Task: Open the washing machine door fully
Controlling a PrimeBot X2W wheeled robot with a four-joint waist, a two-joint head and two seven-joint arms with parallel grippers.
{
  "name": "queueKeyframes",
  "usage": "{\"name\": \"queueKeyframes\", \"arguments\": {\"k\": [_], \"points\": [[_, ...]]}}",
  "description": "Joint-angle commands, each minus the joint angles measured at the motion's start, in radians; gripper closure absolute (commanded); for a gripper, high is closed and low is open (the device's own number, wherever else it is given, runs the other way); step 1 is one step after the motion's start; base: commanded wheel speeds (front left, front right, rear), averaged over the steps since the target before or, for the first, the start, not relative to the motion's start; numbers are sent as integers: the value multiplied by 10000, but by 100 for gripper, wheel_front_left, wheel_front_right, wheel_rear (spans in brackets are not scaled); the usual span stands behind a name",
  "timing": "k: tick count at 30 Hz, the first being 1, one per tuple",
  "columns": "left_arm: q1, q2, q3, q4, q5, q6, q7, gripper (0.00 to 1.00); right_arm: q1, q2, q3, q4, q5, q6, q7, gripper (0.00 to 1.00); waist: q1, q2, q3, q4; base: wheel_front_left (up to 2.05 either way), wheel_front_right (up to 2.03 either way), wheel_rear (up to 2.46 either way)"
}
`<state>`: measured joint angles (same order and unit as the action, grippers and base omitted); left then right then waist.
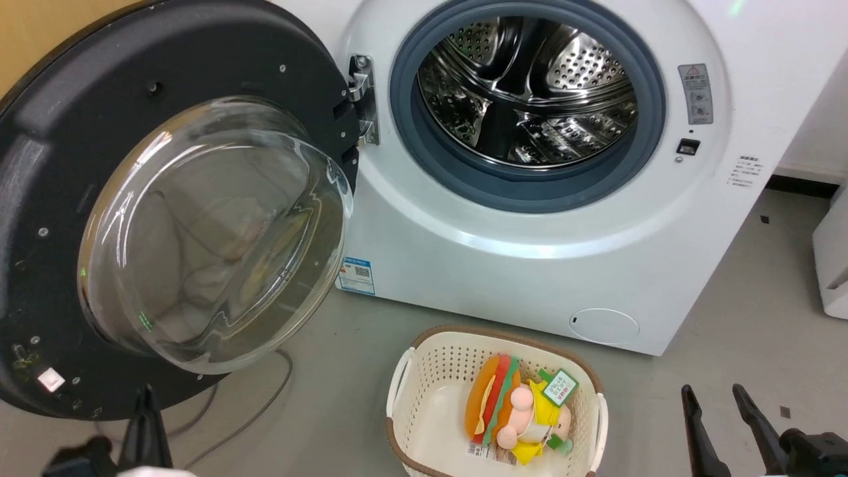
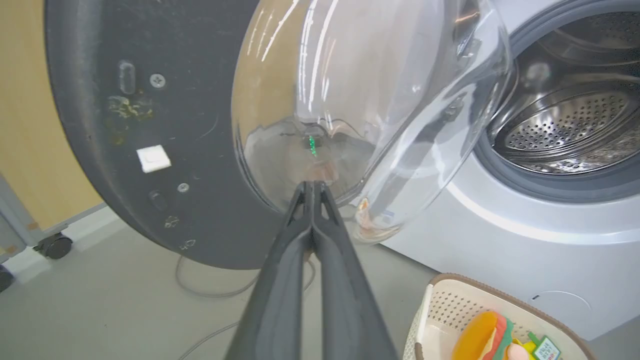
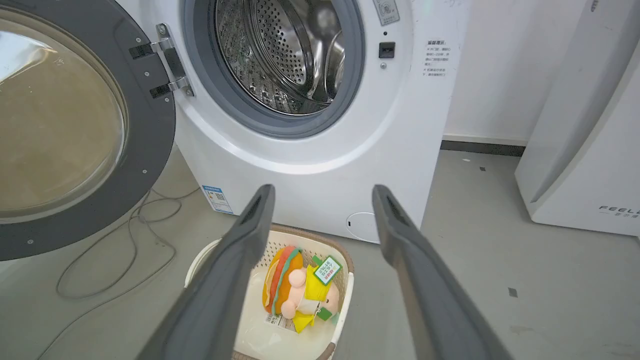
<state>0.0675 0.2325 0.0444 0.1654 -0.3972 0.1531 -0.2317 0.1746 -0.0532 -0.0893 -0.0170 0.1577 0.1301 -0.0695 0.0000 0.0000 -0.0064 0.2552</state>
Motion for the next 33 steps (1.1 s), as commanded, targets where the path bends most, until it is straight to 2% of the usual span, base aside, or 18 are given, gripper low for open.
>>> {"name": "queueKeyframes", "arguments": {"k": [1, 7, 11, 12, 22, 33], "points": [[443, -152, -131, -472, 141, 169, 51, 0, -33, 30, -10, -34, -32, 6, -67, 0, 0, 0, -50, -64, 0, 0, 0], [1313, -566, -687, -1747, 509, 538, 189, 0, -59, 30, 111, -290, -212, 6, 30, 0, 0, 0, -157, -281, 0, 0, 0], [1366, -582, -1299, -2142, 884, 427, 329, 0, -72, 30, 207, -549, -319, 6, 184, 0, 0, 0, -227, -483, 0, 0, 0], [1248, -617, -1765, -2206, 1214, 382, 405, 0, -90, 30, 394, -731, -470, 6, 319, 0, 0, 0, -275, -717, 0, 0, 0], [557, -309, -2717, -1797, 1841, -64, 932, 0, 44, 30, 576, -1010, -772, 6, 630, 0, 0, 0, -490, -1683, 0, 0, 0], [383, -168, -2706, -1309, 1972, 143, 970, 0, 179, 30, 635, -896, -712, 6, 665, 0, 0, 0, -465, -2261, 0, 0, 0]]}}
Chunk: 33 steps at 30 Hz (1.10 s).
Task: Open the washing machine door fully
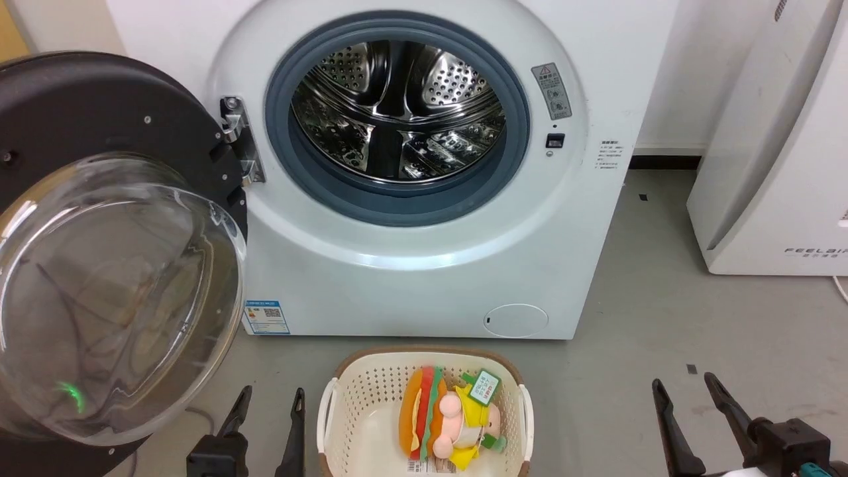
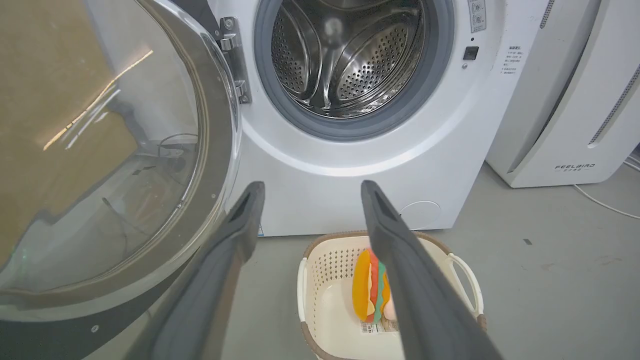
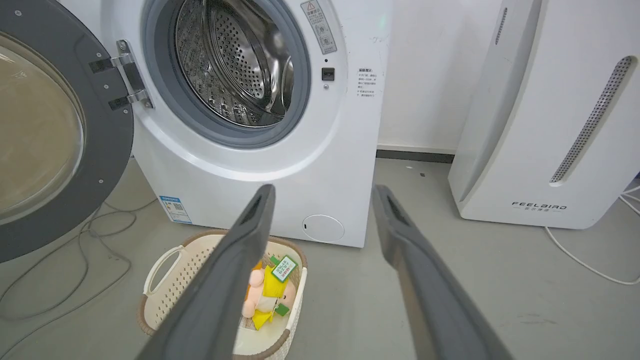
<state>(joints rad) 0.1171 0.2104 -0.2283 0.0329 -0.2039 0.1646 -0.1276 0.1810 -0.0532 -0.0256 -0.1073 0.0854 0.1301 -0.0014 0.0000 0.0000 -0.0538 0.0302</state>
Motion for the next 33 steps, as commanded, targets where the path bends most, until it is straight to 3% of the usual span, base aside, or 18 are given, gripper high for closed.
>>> {"name": "queueKeyframes", "arguments": {"k": [1, 7, 8, 33], "points": [[-121, 51, 18, 33, 31, 34, -84, 0, 116, 30, -4, 25, 18, 6, -22, 0, 0, 0, 13, -27, 0, 0, 0], [-155, 61, 22, 120, -49, 60, -109, 0, 86, 30, -6, 115, 62, 6, -63, 0, 0, 0, 30, -70, 0, 0, 0], [2, -2, 14, 90, -15, -2, -50, 100, -5, -2, -2, 89, 32, 0, 0, 100, 0, 0, 31, -74, 0, 0, 0], [-206, -313, 425, 9, 364, -307, 198, 100, -346, 4, 47, 266, -133, 1, 1, 100, 0, 0, 126, -118, 0, 0, 0]]}}
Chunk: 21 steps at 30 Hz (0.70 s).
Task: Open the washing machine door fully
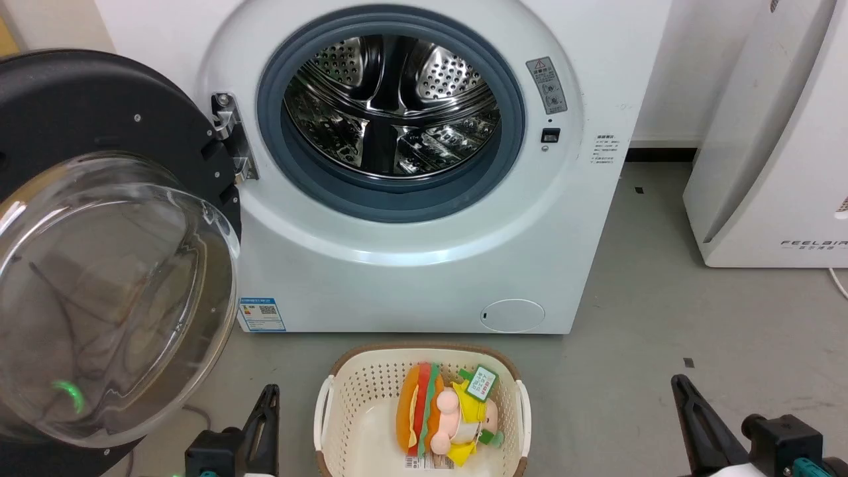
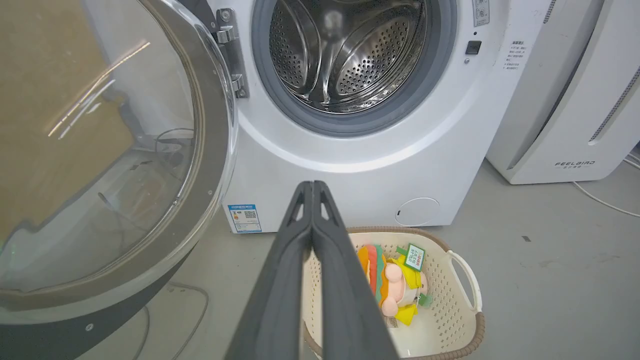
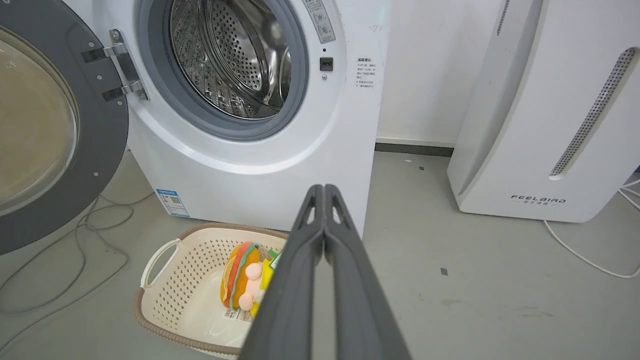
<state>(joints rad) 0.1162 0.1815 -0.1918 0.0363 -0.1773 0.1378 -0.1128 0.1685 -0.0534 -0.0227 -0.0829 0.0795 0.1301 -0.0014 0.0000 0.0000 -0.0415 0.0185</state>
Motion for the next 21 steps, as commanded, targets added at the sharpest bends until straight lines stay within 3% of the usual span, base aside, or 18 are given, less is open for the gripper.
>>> {"name": "queueKeyframes", "arguments": {"k": [1, 21], "points": [[-207, -36, 79, -29, 114, -52, 61, 100, -236, 6, 21, 31, -81, 1, 1, 100, 0, 0, 7, -3, 0, 0, 0], [-396, -289, 443, -95, 443, -314, 272, 100, -523, 11, 62, 189, -222, 2, 4, 100, 0, 0, 88, -39, 0, 0, 0]]}}
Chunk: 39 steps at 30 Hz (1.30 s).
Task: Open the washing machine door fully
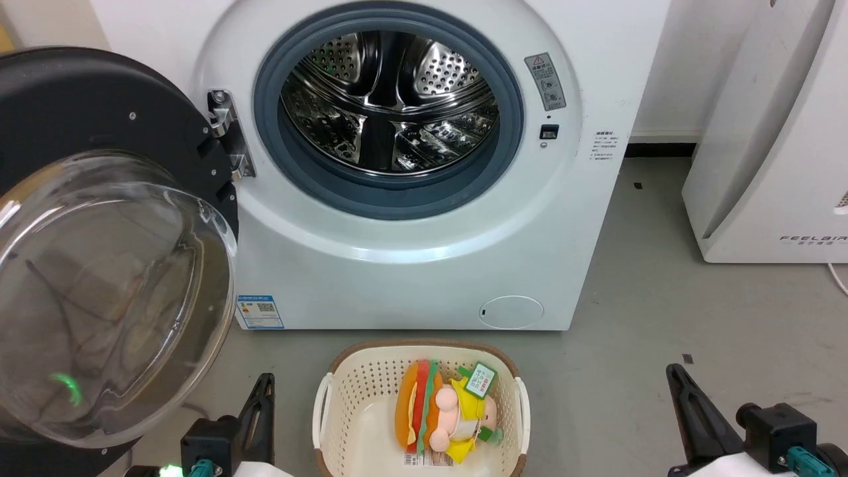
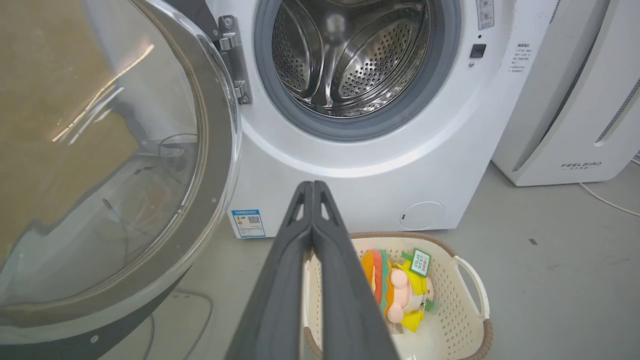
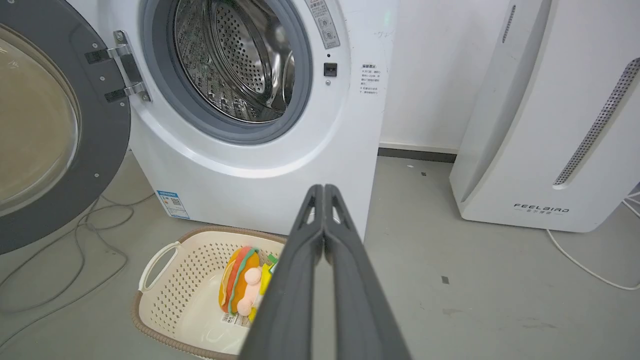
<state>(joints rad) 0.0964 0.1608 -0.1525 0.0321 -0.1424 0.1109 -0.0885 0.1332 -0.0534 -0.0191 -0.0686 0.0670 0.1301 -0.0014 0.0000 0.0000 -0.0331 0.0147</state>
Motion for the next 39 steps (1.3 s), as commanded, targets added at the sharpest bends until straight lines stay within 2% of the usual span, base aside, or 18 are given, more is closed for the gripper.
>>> {"name": "queueKeyframes", "arguments": {"k": [1, 39], "points": [[-207, -94, 68, -56, 110, -59, 39, 100, -184, 12, 27, 53, -105, 2, 4, 100, 0, 0, 8, -3, 0, 0, 0], [-558, -563, 743, -179, 718, -545, 431, 100, -716, 21, 103, 346, -367, 4, 9, 100, 0, 0, 157, -70, 0, 0, 0]]}}
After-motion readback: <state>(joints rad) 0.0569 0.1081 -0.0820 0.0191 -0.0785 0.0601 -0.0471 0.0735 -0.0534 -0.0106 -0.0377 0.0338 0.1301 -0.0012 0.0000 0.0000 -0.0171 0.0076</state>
